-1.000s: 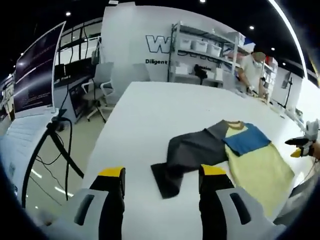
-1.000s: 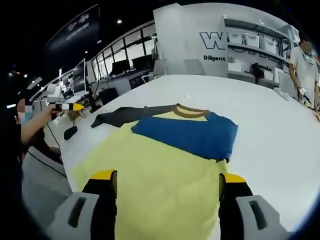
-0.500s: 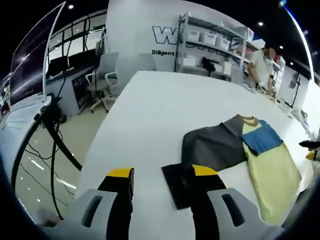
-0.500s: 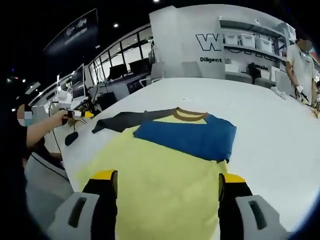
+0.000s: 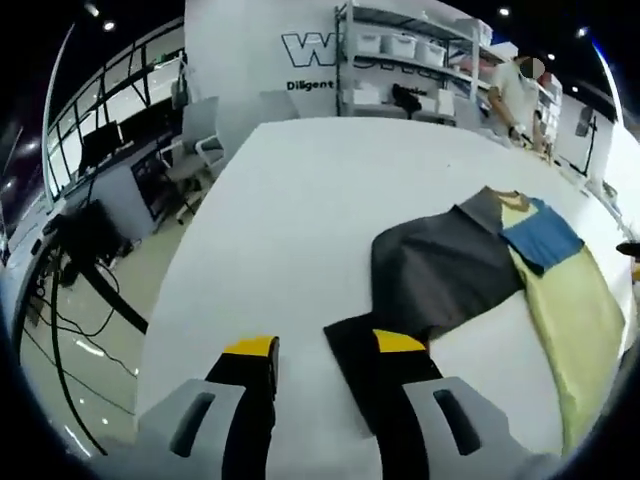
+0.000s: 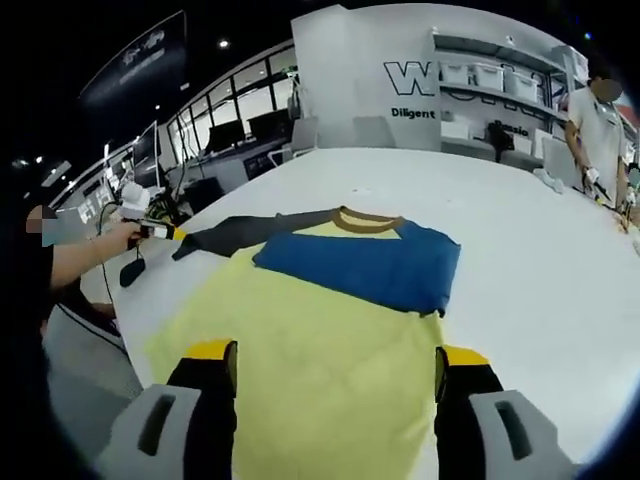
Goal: Fold the garment on the visible template until the final outline fits inside the template.
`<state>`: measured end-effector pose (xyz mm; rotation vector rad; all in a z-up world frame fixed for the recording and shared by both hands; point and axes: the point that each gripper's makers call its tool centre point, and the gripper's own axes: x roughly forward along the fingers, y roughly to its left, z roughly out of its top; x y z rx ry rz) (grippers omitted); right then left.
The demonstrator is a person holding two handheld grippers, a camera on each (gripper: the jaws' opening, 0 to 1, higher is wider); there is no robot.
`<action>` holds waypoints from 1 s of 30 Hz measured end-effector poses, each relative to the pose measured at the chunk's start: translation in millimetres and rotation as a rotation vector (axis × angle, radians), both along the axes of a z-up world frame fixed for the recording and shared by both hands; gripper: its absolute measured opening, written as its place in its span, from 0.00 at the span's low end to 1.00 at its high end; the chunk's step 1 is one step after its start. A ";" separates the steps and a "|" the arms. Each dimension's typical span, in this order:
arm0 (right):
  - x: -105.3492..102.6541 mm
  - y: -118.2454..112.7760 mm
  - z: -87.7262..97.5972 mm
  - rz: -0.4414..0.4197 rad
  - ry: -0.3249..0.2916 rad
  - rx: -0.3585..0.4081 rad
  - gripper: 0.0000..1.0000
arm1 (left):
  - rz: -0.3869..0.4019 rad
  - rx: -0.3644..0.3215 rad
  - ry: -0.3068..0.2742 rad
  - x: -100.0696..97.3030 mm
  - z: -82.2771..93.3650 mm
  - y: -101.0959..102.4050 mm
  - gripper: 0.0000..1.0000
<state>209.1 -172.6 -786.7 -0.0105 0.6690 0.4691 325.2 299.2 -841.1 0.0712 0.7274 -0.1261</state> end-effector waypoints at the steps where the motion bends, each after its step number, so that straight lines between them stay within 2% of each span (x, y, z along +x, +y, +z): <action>1: -0.4 -0.2 0.1 -0.002 0.001 0.003 0.79 | 0.004 -0.002 0.008 -0.4 -1.7 0.2 0.35; 8: -1.3 -1.1 1.6 -0.012 -0.005 0.005 0.77 | 0.003 -0.001 0.021 -1.0 -6.2 -1.9 0.30; 14: -2.9 -3.3 0.4 -0.017 0.002 -0.009 0.76 | -0.002 -0.026 0.048 -0.9 -12.6 -8.4 0.21; 16: -3.3 -4.3 0.3 -0.019 0.000 -0.015 0.75 | -0.016 -0.023 0.038 0.5 -12.4 -11.5 0.17; 17: -3.5 -4.6 0.5 -0.020 -0.001 -0.015 0.74 | -0.013 -0.014 0.042 -0.5 -12.2 -11.6 0.14; 18: -4.0 -5.9 0.3 -0.024 -0.001 -0.016 0.73 | 0.002 -0.043 0.051 -1.2 -12.4 -13.9 0.09; 21: -4.1 -10.2 -1.4 -0.032 0.001 -0.044 0.71 | 0.024 -0.049 0.054 0.5 -12.5 -12.1 0.06; 24: -3.6 -10.2 -0.9 -0.040 -0.002 -0.037 0.71 | 0.022 -0.044 0.058 0.9 -12.7 -13.7 0.00; 27: -4.2 -11.5 -2.4 -0.043 0.003 -0.042 0.70 | 0.026 -0.038 0.061 1.1 -11.7 -13.2 0.00; 30: -5.1 -10.7 -2.0 -0.040 0.004 -0.041 0.69 | 0.033 -0.003 0.068 -1.2 -10.9 -5.6 0.00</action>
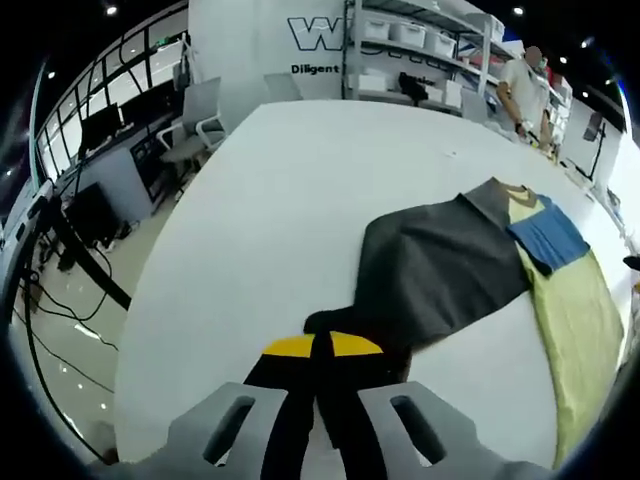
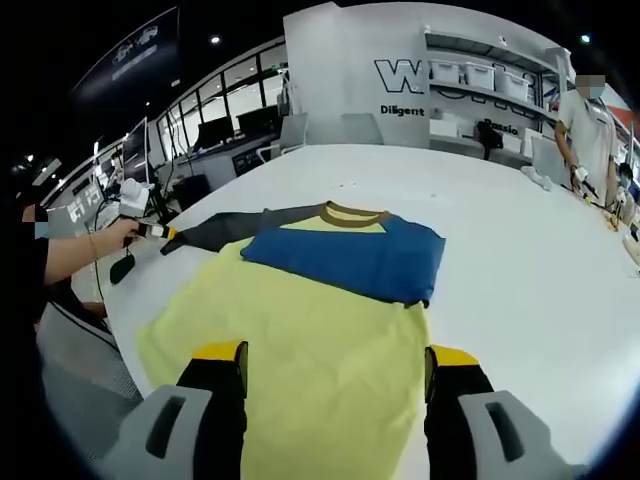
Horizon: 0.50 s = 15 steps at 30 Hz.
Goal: Fold the garment on the visible template until the final outline fits inside the template.
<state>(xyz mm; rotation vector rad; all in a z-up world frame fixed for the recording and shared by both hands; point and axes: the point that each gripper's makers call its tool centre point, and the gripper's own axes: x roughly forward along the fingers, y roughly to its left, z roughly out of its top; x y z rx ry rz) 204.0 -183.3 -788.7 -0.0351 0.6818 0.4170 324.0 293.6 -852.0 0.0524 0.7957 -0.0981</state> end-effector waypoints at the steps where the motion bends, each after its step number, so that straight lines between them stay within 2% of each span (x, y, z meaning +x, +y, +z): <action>1: -0.6 0.3 0.5 0.001 -0.002 -0.001 0.69 | 0.006 0.000 -0.004 -0.5 1.7 2.6 0.00; 7: -0.8 -0.4 2.9 -0.005 -0.015 -0.002 0.66 | 0.032 0.045 -0.012 -0.5 9.7 23.7 0.00; 12: 0.0 -0.8 3.2 -0.009 -0.017 0.000 0.66 | 0.073 0.026 -0.033 1.9 16.4 35.9 0.00; 13: 0.4 0.4 3.6 0.000 -0.017 0.000 0.67 | 0.095 0.037 -0.048 4.9 21.8 45.5 0.00; 15: 0.0 2.3 4.2 0.007 -0.019 0.000 0.69 | 0.101 0.039 -0.048 6.3 22.8 49.9 0.00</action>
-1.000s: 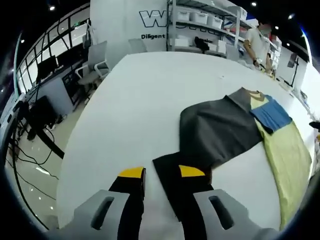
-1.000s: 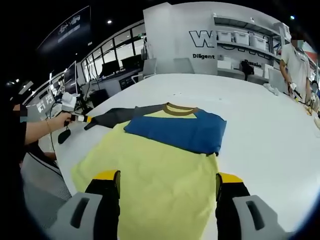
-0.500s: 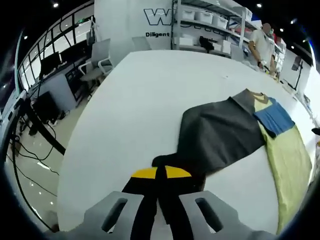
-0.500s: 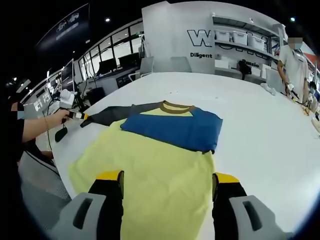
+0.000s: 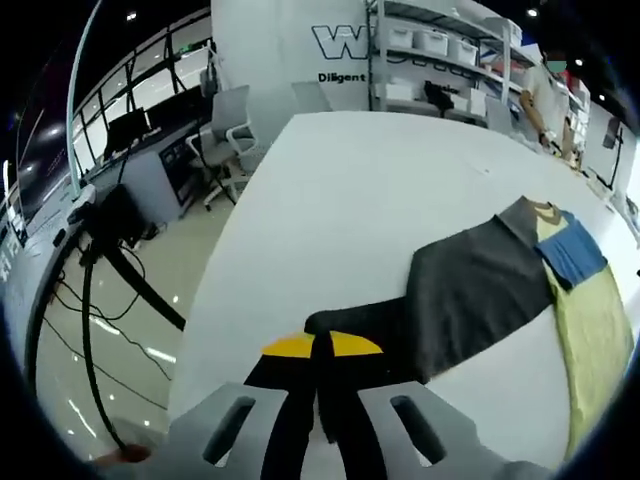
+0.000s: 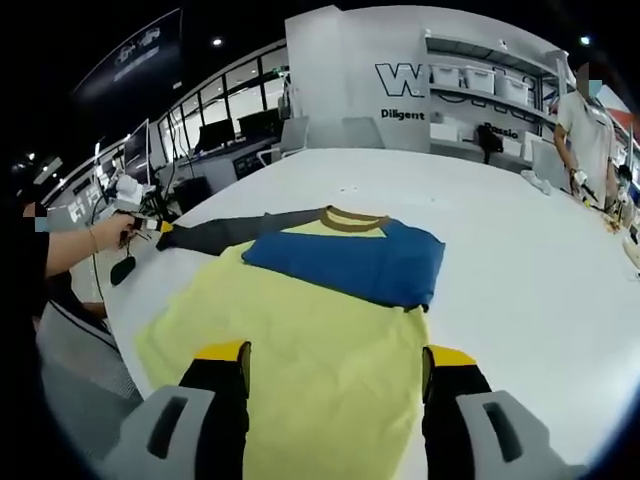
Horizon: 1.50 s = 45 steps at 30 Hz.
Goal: Fold the garment on the visible template until the final outline fits inside the template.
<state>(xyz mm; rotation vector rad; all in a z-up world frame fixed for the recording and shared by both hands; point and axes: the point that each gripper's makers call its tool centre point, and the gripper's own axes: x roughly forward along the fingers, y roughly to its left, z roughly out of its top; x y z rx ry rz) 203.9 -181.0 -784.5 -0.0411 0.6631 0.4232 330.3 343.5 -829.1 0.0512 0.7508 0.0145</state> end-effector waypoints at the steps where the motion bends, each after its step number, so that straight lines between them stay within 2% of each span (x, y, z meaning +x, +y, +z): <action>1: -0.7 1.6 0.3 0.006 0.001 0.000 0.69 | 0.006 0.000 0.000 1.2 0.6 3.8 0.00; 7: -4.5 9.2 4.4 0.044 0.011 0.013 0.75 | 0.021 0.037 0.000 14.2 7.6 26.8 0.00; 11: -6.0 11.8 6.7 0.057 0.019 0.025 0.78 | 0.050 0.028 0.004 17.2 4.3 36.8 0.00; 13: -5.9 10.8 7.1 0.056 0.022 0.030 0.79 | 0.028 0.046 0.019 17.3 -2.2 36.3 0.00; 20: -7.3 9.6 8.2 0.062 0.027 0.022 0.81 | 0.029 0.056 0.060 12.8 -14.4 34.5 0.00; 23: -8.0 9.4 9.0 0.063 0.027 0.022 0.82 | 0.025 0.056 0.066 10.5 -13.9 35.7 0.01; 25: -8.2 9.3 9.1 0.062 0.026 0.025 0.84 | 0.041 0.046 0.044 8.5 -8.9 36.3 0.02; 28: -9.2 11.2 9.4 0.071 0.029 0.031 0.86 | 0.041 0.075 0.048 2.2 -7.4 37.9 0.07; 33: -10.4 12.0 12.2 0.083 0.021 0.028 0.87 | 0.068 0.023 0.073 -10.0 -10.0 34.5 0.14; 37: -11.9 11.5 12.4 0.082 0.020 0.033 0.88 | 0.103 0.012 0.099 -22.9 -14.6 34.8 0.14; 39: -12.5 11.9 12.5 0.084 0.020 0.035 0.88 | 0.118 0.035 0.126 -30.0 -18.2 35.3 0.14; 42: -13.1 13.6 13.0 0.089 0.022 0.037 0.88 | 0.131 -0.011 0.129 -31.8 -21.3 28.6 0.15; 45: -13.4 14.8 12.7 0.095 0.023 0.032 0.89 | 0.150 -0.020 0.128 -31.7 -24.4 28.1 0.14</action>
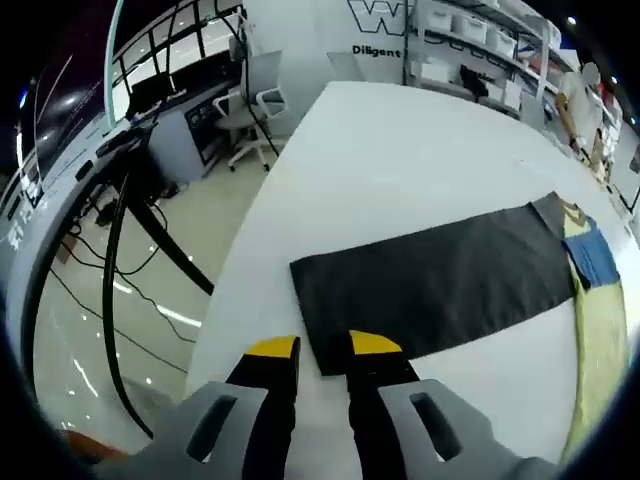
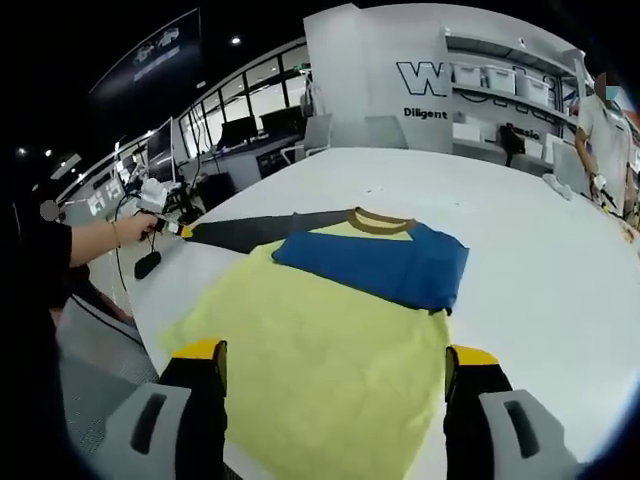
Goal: Fold the garment on the visible template until the final outline fits inside the template.
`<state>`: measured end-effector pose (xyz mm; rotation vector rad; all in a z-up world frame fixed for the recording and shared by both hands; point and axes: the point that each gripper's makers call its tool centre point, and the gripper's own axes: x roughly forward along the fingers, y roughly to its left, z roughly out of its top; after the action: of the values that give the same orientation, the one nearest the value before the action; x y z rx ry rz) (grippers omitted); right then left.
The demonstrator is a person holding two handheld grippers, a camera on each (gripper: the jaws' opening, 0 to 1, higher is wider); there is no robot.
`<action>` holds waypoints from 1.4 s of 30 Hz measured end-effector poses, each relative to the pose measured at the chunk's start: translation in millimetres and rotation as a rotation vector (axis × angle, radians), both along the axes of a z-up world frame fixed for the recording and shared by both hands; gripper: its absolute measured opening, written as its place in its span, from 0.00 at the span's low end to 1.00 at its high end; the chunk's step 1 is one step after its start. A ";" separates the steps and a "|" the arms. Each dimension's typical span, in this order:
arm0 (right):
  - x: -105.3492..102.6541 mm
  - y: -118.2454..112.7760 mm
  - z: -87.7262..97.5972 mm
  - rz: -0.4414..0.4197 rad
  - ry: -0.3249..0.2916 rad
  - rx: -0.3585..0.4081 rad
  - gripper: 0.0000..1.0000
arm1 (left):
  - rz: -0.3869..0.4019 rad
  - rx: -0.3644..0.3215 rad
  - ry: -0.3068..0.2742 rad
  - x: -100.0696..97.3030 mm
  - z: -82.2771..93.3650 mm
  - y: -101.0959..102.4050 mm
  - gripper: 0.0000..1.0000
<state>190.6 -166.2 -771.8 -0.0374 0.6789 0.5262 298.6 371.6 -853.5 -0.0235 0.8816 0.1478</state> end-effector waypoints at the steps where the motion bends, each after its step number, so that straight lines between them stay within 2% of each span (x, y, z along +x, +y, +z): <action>1: -0.2 0.0 -0.1 0.002 0.000 -0.001 0.89 | 0.007 -0.004 0.005 -0.3 -0.4 0.1 0.14; 6: -2.0 -0.1 -2.7 0.000 0.008 -0.007 0.88 | 0.028 -0.009 -0.002 0.8 0.6 0.2 0.13; 10: -2.2 0.4 -3.8 0.003 0.012 -0.014 0.88 | 0.025 -0.039 -0.001 2.9 0.2 -6.0 0.01; 21: -3.5 1.3 -5.0 0.002 0.013 -0.026 0.87 | -0.017 -0.008 0.015 7.4 10.4 -10.6 0.00; 26: -5.1 2.9 -5.5 0.010 0.016 -0.028 0.87 | -0.063 -0.013 -0.031 17.9 36.3 -27.6 0.00; 29: -5.5 3.3 -6.8 0.019 0.019 -0.032 0.87 | -0.107 0.010 -0.024 23.6 45.0 -36.6 0.00; 34: -5.2 3.1 -8.2 0.021 0.027 -0.036 0.86 | -0.151 -0.010 -0.074 35.8 63.1 -60.1 0.00; 36: -5.5 2.9 -8.6 0.024 0.033 -0.035 0.87 | -0.186 -0.009 -0.084 40.3 70.2 -73.1 0.00; 38: -4.8 2.2 -8.1 0.024 0.033 -0.031 0.88 | -0.272 -0.009 -0.104 47.1 76.9 -91.0 0.00; 39: -4.5 1.7 -7.7 0.025 0.033 -0.028 0.88 | -0.282 -0.019 -0.118 50.3 80.6 -99.4 0.00; 42: -4.6 -1.1 -5.9 0.018 0.031 -0.022 0.88 | -0.313 -0.036 -0.112 54.7 83.3 -114.8 0.00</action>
<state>186.0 -167.3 -777.6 -0.0564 0.7155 0.5375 353.3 256.8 -770.2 0.0715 0.7661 -0.1604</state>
